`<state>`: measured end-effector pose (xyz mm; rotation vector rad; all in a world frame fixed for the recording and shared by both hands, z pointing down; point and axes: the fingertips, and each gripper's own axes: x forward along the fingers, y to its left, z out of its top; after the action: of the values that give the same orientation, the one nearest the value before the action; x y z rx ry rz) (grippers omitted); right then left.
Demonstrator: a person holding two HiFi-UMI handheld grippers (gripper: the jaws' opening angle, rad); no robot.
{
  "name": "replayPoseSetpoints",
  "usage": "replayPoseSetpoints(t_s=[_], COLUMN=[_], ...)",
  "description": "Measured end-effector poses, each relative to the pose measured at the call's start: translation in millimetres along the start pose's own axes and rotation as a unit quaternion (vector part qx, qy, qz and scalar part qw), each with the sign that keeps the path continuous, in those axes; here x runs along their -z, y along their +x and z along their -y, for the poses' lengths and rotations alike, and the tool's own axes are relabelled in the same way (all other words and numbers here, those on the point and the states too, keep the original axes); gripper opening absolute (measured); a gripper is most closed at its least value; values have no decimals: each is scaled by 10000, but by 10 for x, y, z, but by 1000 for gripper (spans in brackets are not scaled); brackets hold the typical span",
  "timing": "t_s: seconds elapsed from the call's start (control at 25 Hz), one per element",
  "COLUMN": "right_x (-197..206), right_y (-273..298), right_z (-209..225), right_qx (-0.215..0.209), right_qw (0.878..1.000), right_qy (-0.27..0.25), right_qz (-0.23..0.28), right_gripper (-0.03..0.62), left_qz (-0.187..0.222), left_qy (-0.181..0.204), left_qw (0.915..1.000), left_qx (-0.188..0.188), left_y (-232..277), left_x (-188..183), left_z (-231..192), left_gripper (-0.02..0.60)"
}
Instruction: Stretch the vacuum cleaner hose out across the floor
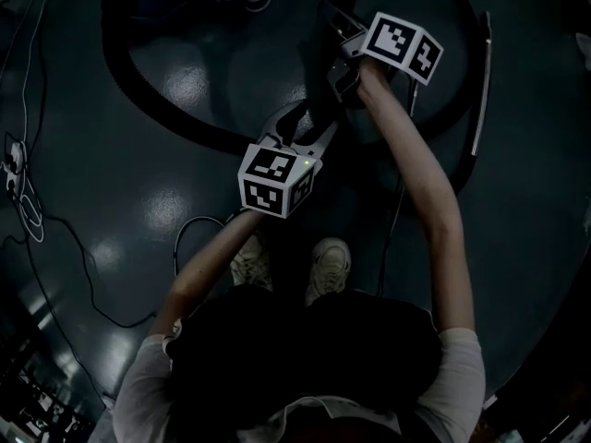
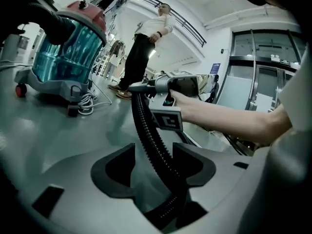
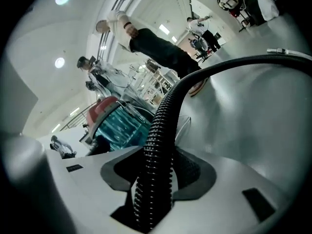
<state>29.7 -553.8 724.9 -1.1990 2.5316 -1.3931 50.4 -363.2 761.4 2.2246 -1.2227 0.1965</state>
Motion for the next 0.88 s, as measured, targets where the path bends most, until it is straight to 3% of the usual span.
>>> replayPoseSetpoints(t_s=[0.2,0.32,0.44,0.56,0.72,0.88], right_x=[-271,-312,-410,-522,-567,-632], right_y=[-97,-113,-101,-117,-136,-255], right_z=[-207,-139,16,-65,-310,-307], right_qx=[-277,-159,45,-154,-442,-379], right_qw=[9984,9983,9979,9965,9945,9912], right_qy=[-258,-264,-69,129,-289,-780], right_qz=[427,500,647,810,900,1001], right_gripper=[199,199,199,200,201,204], left_qz=[44,122,-62,-311,-305,-107], left_qy=[-251,-302,-291,-233,-298,-169], left_qw=[9995,9991,9988,9983,9980,9987], left_qx=[176,264,386,440,463,475], left_y=[232,243,222,293,354,319], left_x=[-11,-23,39,155,144,80], left_z=[6,23,132,218,189,242], left_gripper=[224,224,224,224,224,221])
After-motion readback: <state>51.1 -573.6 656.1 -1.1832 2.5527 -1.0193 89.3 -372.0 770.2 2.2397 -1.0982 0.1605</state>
